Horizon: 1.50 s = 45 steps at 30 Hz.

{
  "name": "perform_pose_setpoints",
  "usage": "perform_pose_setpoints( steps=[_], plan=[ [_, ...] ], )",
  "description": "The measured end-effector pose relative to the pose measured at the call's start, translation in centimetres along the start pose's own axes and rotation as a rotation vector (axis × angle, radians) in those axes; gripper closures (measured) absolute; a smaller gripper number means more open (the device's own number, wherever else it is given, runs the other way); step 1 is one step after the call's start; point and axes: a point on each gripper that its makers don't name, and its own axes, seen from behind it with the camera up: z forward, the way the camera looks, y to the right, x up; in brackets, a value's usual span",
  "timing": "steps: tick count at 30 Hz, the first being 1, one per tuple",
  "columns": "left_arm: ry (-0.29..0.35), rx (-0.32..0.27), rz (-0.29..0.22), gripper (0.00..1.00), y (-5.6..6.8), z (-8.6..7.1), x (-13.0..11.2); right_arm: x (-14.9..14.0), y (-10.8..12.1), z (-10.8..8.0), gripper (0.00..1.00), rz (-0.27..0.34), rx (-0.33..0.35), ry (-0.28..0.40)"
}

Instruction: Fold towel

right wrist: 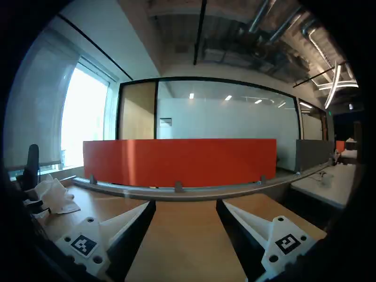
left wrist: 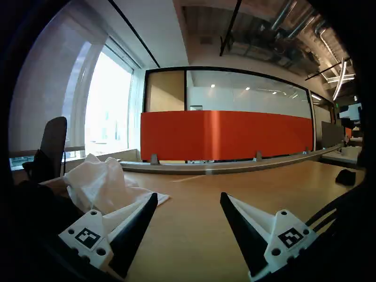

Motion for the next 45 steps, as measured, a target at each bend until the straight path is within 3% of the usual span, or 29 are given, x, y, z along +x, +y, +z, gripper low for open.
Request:
perform_pose_setpoints(
  steps=[9, 21, 33, 45],
  plan=[
    [-0.005, 0.001, -0.001, 0.01, -0.2, 0.1, -0.2, -0.2, 0.6, 0.0, 0.01, 0.007, -0.006, -0.001],
    [-0.005, 0.001, 0.002, 0.01, -0.1, 0.2, -0.3, -0.6, 0.8, 0.7, 0.01, -0.028, 0.005, 0.001],
    [-0.005, 0.001, 0.002, 0.01, 0.0, 0.2, -0.4, -4.1, -0.3, 0.7, 0.01, -0.027, 0.050, -0.002],
    [-0.005, 0.001, 0.002, 0.01, 0.0, 0.1, -0.5, -7.6, 2.3, 0.9, 0.01, 0.001, 0.031, 0.016]
  ],
)
